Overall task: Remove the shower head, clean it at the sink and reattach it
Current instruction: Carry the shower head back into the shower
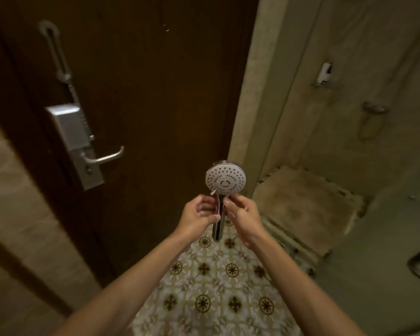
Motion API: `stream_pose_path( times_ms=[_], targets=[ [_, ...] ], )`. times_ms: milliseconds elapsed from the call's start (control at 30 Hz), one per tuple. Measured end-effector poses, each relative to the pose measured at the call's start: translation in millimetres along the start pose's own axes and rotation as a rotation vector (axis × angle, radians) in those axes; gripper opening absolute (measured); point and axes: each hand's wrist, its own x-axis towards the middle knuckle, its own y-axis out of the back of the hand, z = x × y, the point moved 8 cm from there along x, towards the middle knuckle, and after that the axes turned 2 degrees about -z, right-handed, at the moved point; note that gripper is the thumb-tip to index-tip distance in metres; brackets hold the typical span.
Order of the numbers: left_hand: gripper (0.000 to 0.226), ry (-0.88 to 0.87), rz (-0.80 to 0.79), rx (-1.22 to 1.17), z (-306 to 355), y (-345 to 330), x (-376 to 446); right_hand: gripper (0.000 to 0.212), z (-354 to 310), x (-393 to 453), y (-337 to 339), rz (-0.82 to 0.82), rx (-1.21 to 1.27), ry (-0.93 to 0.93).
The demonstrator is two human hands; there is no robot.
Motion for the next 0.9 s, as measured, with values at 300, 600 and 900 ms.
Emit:
stream_pose_path(
  times_ms=[300, 600, 900],
  targets=[
    [0.035, -0.048, -0.187, 0.013, 39.3, -80.9, 131.8, 0.021, -37.4, 100.6, 95.2, 0.226, -0.056, 0.095],
    [0.037, -0.122, -0.376, -0.004, 80.4, -159.3, 245.8, 0.018, -81.5, 174.3, 176.2, 0.391, -0.018, 0.134],
    [0.034, -0.182, -0.476, -0.056, 94.0, -268.4, 357.2, 0.016, -108.1, 245.3, 286.6, 0.509, 0.005, 0.166]
  ],
)
